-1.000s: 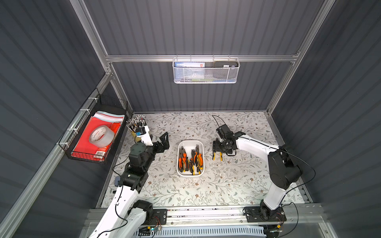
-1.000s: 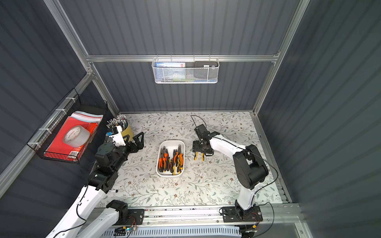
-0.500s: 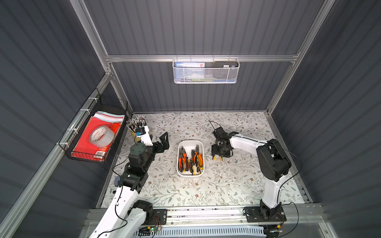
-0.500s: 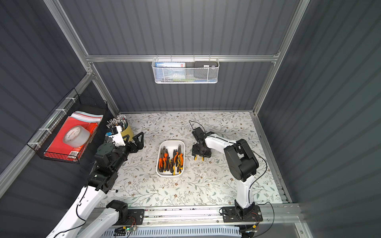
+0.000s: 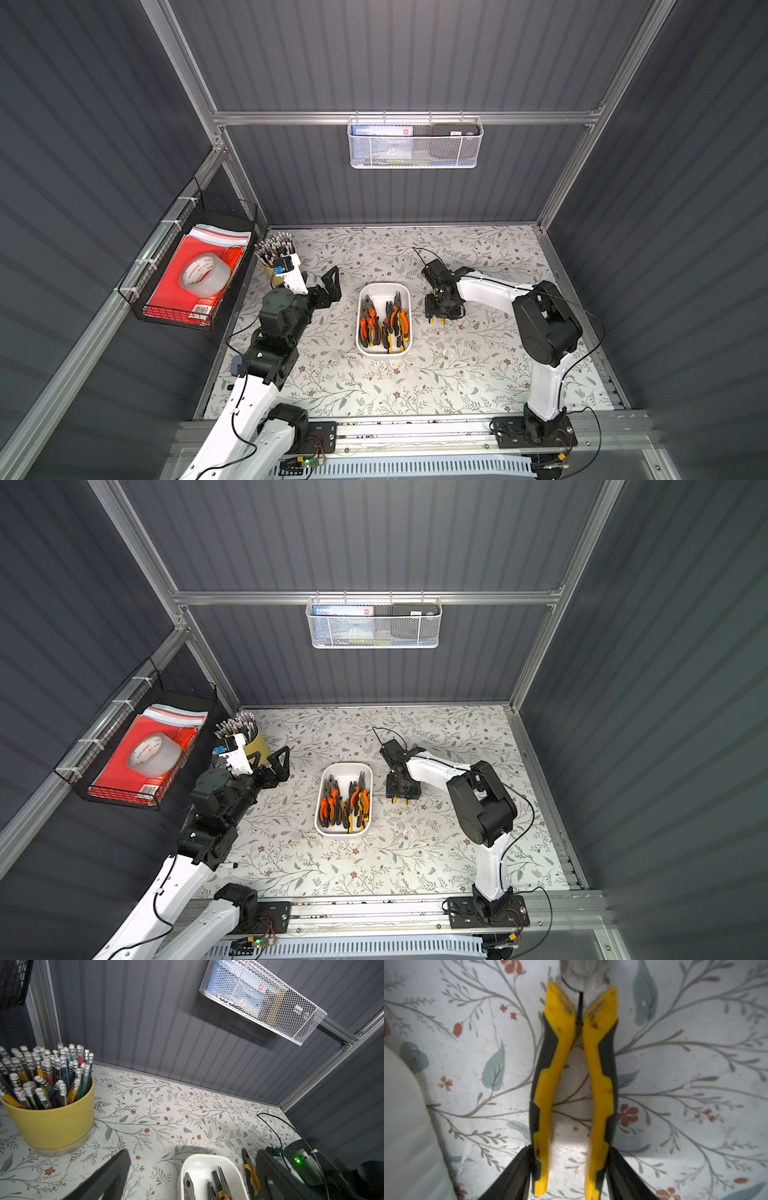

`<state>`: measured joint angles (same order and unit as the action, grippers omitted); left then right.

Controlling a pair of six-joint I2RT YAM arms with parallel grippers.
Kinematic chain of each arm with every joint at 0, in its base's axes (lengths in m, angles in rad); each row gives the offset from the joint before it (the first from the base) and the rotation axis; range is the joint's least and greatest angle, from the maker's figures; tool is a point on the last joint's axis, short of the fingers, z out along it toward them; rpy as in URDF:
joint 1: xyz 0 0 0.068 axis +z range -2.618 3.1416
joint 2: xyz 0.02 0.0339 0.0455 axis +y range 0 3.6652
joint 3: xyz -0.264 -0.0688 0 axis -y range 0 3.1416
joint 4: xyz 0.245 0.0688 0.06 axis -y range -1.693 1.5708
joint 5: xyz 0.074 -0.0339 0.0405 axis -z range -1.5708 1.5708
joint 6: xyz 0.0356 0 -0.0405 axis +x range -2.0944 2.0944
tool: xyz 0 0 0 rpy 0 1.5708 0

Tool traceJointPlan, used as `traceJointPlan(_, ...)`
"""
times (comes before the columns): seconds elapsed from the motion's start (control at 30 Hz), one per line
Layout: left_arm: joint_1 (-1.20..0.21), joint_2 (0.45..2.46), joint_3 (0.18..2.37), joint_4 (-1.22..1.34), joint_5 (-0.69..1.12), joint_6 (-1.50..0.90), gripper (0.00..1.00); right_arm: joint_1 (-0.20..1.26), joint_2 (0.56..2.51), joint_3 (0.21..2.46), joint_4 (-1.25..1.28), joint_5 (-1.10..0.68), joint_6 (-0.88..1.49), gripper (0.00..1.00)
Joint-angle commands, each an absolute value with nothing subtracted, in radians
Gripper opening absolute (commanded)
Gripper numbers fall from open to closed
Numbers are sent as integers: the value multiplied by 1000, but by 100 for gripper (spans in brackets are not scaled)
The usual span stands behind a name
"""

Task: Take the pliers out of the storage box
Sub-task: Place the pliers at the center of the board.

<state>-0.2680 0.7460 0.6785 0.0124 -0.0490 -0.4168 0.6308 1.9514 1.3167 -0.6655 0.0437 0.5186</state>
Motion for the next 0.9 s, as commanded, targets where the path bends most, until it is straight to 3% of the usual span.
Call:
traceJointPlan(0.0, -268, 745, 669, 29, -54, -423, 98, 636, 1922, 1348, -756, 106, 510, 66)
traceJointPlan(0.23, -268, 771, 677, 26, -51, -431, 99, 638, 1789, 1424, -811, 87, 537, 67)
traceJointPlan(0.5, -268, 781, 677, 26, -51, -438, 99, 688, 1655, 1381, -632, -159, 630, 62)
traceJointPlan(0.87, -268, 764, 677, 28, -54, -431, 99, 877, 1753, 1431, -611, -149, 737, 60)
